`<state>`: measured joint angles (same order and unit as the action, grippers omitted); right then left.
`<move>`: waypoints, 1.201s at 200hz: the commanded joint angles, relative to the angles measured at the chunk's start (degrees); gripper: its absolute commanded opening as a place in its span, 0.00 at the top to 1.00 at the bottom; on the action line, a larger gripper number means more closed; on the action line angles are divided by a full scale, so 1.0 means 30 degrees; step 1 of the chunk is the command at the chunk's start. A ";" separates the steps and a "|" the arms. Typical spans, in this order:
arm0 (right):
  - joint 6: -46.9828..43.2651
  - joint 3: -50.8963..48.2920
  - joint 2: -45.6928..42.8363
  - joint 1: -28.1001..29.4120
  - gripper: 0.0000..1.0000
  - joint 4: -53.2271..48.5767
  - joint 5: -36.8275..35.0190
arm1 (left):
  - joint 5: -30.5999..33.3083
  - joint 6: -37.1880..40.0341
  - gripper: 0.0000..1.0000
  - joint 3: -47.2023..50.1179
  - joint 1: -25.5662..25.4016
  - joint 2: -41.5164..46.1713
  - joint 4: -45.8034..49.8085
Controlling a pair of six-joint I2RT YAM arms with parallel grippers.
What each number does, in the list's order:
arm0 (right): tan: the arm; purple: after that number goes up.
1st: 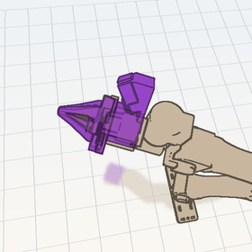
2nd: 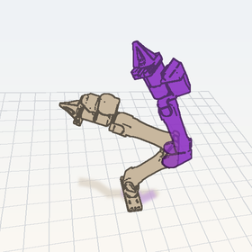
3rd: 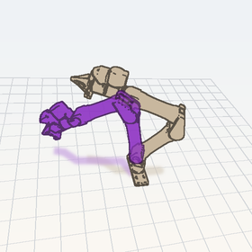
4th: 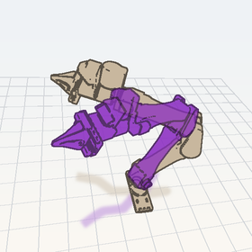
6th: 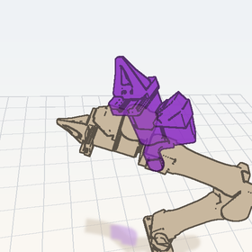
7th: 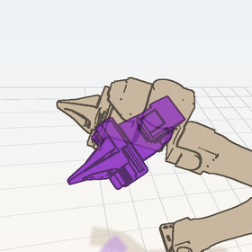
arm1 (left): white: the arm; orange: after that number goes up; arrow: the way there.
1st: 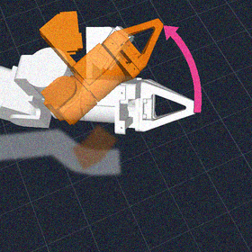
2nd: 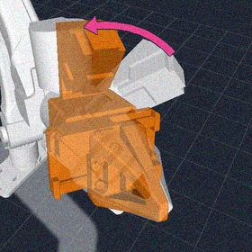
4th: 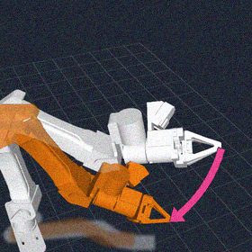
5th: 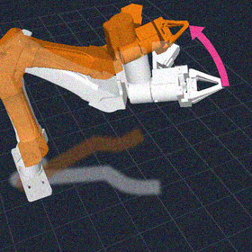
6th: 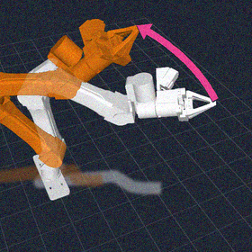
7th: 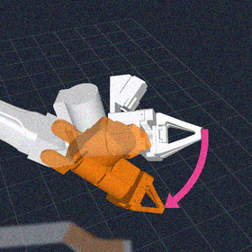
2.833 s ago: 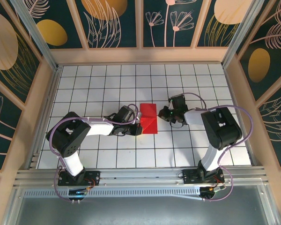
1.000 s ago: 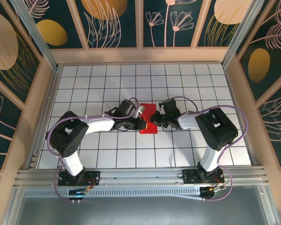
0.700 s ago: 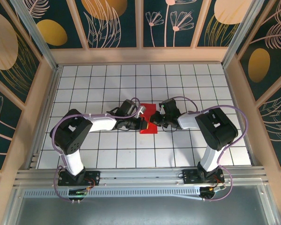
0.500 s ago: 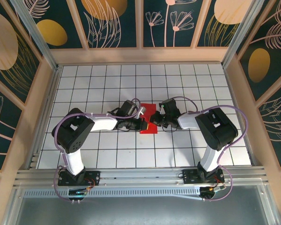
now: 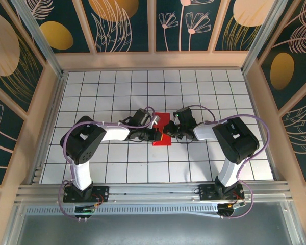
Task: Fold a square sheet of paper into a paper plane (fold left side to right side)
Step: Fold the triangle a second time at the center of the table.
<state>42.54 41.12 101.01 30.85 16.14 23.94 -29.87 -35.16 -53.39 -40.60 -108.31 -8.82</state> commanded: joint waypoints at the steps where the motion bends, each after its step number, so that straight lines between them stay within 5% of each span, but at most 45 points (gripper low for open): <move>1: 0.0010 -0.0407 0.0866 0.0058 1.00 -0.1630 -0.0481 | 0.0268 0.0473 1.00 -0.0454 0.0057 -0.0427 -0.0226; 240: -0.0561 -0.0078 0.1644 -0.0114 1.00 -0.2831 -0.0892 | 0.2220 0.4108 1.00 0.2822 -0.0489 0.1459 0.2207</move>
<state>42.33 42.13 102.17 30.85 16.10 25.19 -23.92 -26.11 -48.18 -41.50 -105.01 -9.74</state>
